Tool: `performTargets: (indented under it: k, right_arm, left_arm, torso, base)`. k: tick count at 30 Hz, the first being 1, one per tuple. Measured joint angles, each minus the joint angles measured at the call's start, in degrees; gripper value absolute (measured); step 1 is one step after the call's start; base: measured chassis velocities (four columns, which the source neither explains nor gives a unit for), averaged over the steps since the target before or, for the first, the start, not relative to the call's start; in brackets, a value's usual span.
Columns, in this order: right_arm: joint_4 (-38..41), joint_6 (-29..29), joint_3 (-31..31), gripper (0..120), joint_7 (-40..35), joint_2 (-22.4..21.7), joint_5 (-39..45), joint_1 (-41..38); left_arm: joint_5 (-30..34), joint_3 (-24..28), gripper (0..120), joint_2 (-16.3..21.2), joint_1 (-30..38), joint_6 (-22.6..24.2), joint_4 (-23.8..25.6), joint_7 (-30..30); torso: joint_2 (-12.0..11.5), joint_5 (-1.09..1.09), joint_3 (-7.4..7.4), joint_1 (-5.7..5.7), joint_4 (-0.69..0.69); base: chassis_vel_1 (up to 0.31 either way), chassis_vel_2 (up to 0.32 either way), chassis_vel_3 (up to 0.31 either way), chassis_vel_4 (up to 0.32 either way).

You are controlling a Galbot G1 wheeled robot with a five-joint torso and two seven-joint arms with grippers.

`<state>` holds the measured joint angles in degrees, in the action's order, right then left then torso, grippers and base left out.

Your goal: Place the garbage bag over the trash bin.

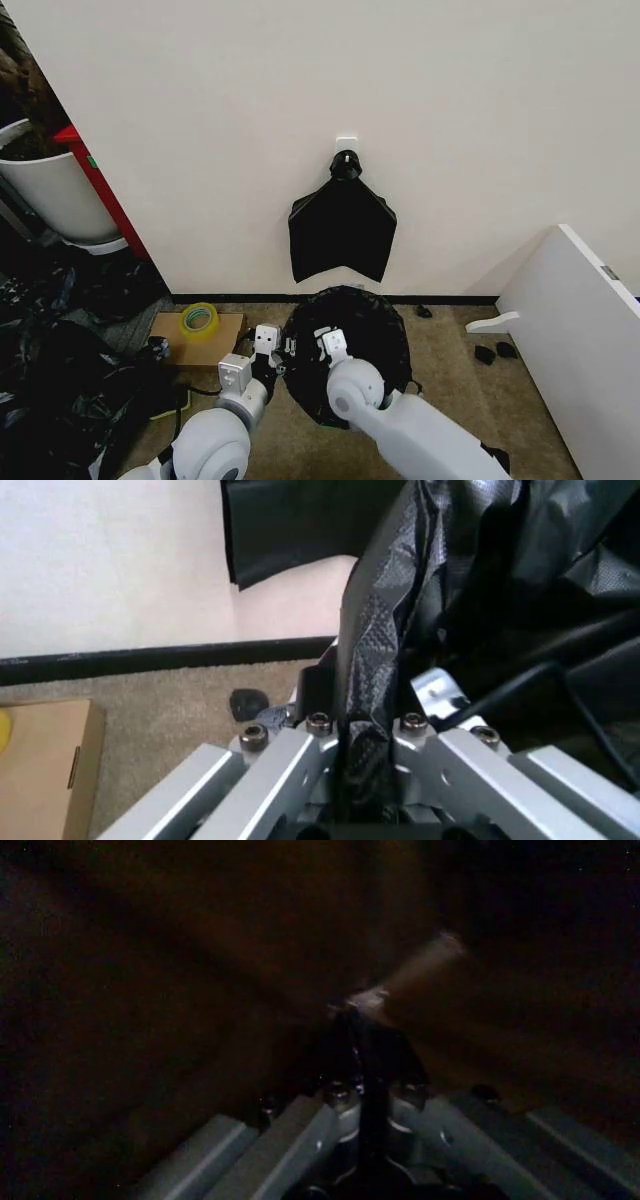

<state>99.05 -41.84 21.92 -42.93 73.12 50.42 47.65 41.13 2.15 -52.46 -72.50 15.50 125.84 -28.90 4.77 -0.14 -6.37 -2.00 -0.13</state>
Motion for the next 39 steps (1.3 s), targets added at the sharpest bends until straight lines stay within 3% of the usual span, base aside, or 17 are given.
performTargets:
  k: [5, 13, 21, 25, 27, 31, 34, 36, 38, 39]
  right_arm:
    - [-2.5, 0.0, -1.8, 0, 0.7, 1.5, -0.6, -1.8]
    - [-1.0, 0.0, -0.3, 0, 0.4, -1.7, -0.1, -0.7]
    - [-1.5, 0.0, -0.6, 0, 0.4, 0.6, 0.1, -1.2]
    - [1.3, 0.0, -1.2, 0, 0.6, -0.8, 1.1, -1.1]
    - [5.8, 0.0, -2.0, 1, 4.2, -2.7, -0.2, 0.5]
    - [12.3, 0.0, -2.8, 11, 9.1, -5.2, -2.2, 2.8]
    - [19.8, 0.0, -4.4, 27, 10.9, -8.4, -2.2, 6.0]
    - [20.3, 0.0, -4.6, 27, 11.0, -8.6, -2.2, 6.2]
    - [23.7, 0.0, -7.1, 39, 12.8, -10.3, -2.5, 8.5]
    - [23.7, 0.0, -7.1, 39, 12.8, -10.3, -2.5, 8.5]
  left_arm:
    - [-0.3, -1.1, 1, 0.7, -0.7, -0.3, 0.6, 1.0]
    - [-0.3, -1.6, 1, 0.9, -1.3, -0.5, 0.8, 1.2]
    - [0.2, -1.5, 1, 0.8, -1.4, -0.5, 1.2, 1.2]
    - [1.3, -1.8, 1, 0.7, -1.5, -0.4, 0.8, 0.7]
    - [3.4, -2.0, 1, 0.3, -1.0, 0.0, -0.1, -0.5]
    - [6.0, -2.1, 1, -0.2, 0.1, 0.8, -1.1, -1.8]
    - [9.4, -2.4, 1, -0.7, 1.8, 1.9, -2.8, -3.9]
    - [9.7, -2.4, 1, -0.8, 1.9, 1.9, -2.9, -4.0]
    - [12.0, -2.9, 1, -1.2, 2.7, 2.6, -3.8, -5.0]
    - [12.0, -2.9, 1, -1.2, 2.7, 2.6, -3.8, -5.0]
  torso:
    - [0.0, 0.00, 0.00, 0.00, 0.01]
    - [0.0, 0.01, 0.00, 0.00, -0.01]
    - [0.0, 0.00, 0.00, 0.00, 0.01]
    - [0.0, 0.01, 0.00, 0.00, 0.01]
    - [0.0, 0.00, 0.00, -0.01, 0.01]
    - [0.0, 0.00, 0.00, -0.01, 0.00]
    - [0.0, 0.02, 0.00, -0.01, 0.01]
    - [0.0, 0.02, 0.00, -0.01, 0.00]
    - [0.0, 0.01, 0.00, -0.01, 0.01]
    - [0.0, 0.01, 0.00, -0.01, 0.01]
  base:
    - [0.000, 0.000, 0.000, 0.000]
    - [0.000, 0.000, 0.000, 0.000]
    - [0.000, 0.000, 0.000, 0.000]
    - [0.000, 0.000, 0.000, 0.000]
    - [0.000, 0.000, 0.000, 0.000]
    - [0.000, 0.000, 0.000, 0.000]
    - [0.000, 0.000, 0.000, 0.000]
    - [0.000, 0.000, 0.000, 0.000]
    - [0.000, 0.000, 0.000, 0.000]
    - [0.000, 0.000, 0.000, 0.000]
